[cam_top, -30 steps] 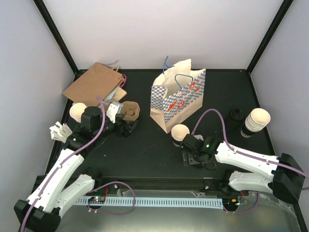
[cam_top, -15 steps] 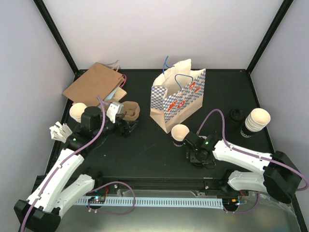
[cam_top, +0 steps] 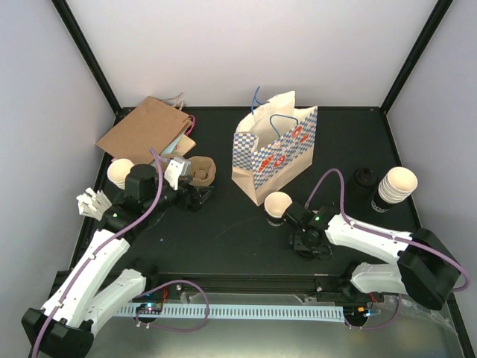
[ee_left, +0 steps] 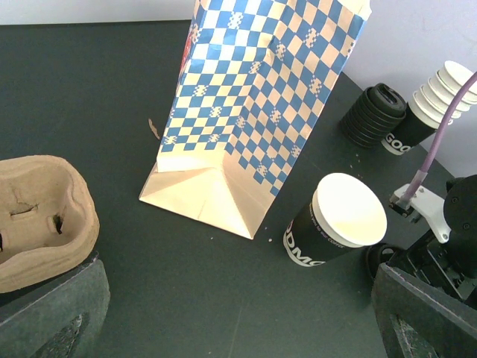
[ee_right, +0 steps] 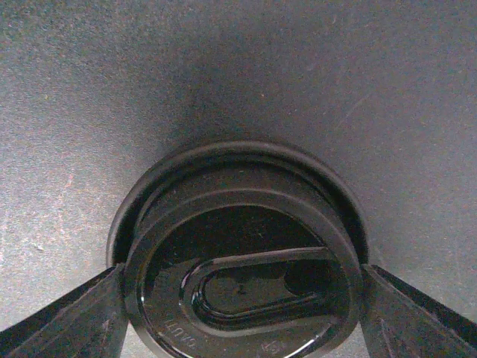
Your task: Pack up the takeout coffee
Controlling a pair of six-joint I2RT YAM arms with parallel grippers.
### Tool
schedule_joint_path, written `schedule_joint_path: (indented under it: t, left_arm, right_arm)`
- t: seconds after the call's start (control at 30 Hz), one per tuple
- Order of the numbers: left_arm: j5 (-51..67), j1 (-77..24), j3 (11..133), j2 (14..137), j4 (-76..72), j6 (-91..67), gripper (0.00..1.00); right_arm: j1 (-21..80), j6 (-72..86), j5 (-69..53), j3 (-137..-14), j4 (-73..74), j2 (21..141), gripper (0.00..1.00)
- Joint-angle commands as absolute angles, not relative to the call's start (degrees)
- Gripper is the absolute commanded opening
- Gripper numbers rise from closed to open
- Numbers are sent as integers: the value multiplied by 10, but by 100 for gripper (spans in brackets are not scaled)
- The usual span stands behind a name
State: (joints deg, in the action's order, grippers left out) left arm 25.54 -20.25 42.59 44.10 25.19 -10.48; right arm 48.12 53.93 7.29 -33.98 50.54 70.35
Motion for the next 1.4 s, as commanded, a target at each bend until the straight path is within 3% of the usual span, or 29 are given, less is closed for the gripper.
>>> schedule_joint_path:
  t: [0.0,0.17,0.87,1.37]
  left_arm:
    - [254,-200,430,439,240,-94,99]
    - [255,-200,431,440,240,-94,99]
    - [275,-200,430,454,238,-98,99]
    - [315,-200,426,475,222,-140,99]
  right_arm:
    - [477,538,76,-337,493,705,82]
    - [477,537,74,-340,494,701,75]
    - [476,490,134,-506,622,630,71]
    - [472,416,163,-651,623,713,72]
